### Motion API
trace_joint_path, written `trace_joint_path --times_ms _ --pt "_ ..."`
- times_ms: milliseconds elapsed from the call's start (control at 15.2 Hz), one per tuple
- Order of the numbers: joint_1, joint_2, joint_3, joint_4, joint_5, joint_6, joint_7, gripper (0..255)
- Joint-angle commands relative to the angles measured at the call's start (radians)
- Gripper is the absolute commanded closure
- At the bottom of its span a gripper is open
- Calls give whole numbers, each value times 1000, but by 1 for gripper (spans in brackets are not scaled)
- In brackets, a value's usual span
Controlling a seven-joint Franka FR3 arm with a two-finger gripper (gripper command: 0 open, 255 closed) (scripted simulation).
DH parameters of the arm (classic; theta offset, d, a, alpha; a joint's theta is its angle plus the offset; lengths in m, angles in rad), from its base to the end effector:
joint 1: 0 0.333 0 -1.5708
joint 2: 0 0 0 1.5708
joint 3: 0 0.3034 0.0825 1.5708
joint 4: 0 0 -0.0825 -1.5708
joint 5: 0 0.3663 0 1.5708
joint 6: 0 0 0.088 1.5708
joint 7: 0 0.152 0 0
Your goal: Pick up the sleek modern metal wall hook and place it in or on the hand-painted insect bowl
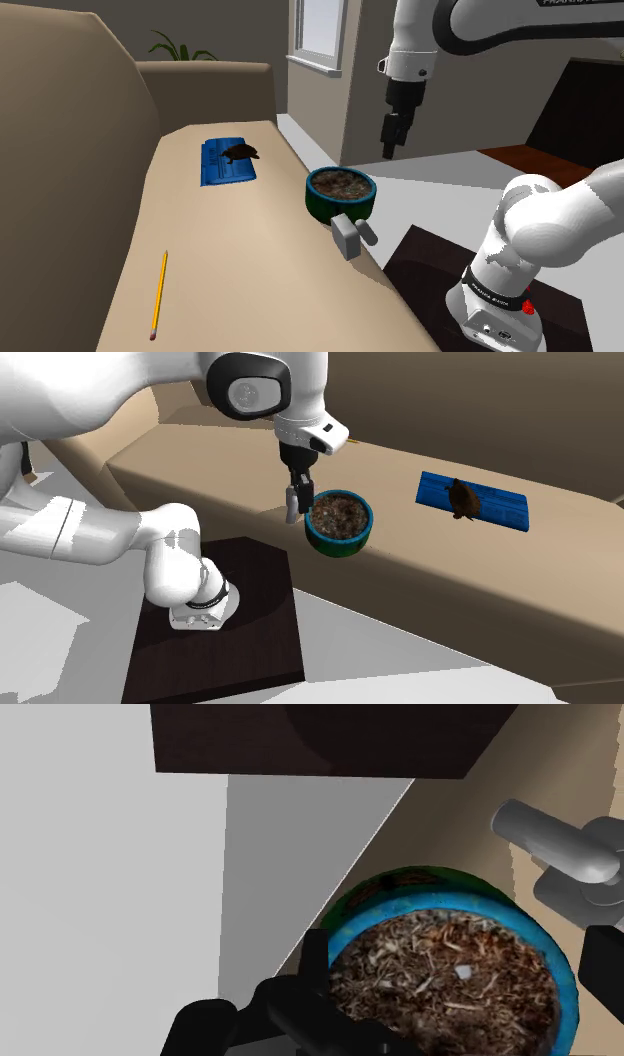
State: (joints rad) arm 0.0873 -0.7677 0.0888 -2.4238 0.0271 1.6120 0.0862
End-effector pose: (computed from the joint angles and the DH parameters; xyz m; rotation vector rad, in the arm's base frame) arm 0.2966 0.0599 0.5027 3.0997 0.0960 -0.0645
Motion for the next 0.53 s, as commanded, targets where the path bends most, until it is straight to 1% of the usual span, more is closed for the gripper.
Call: trace_joint_path --times_ms 0,462 --pt "21 33 41 -7 14 34 22 0" --pt "86 172 191 -18 50 158 108 0"
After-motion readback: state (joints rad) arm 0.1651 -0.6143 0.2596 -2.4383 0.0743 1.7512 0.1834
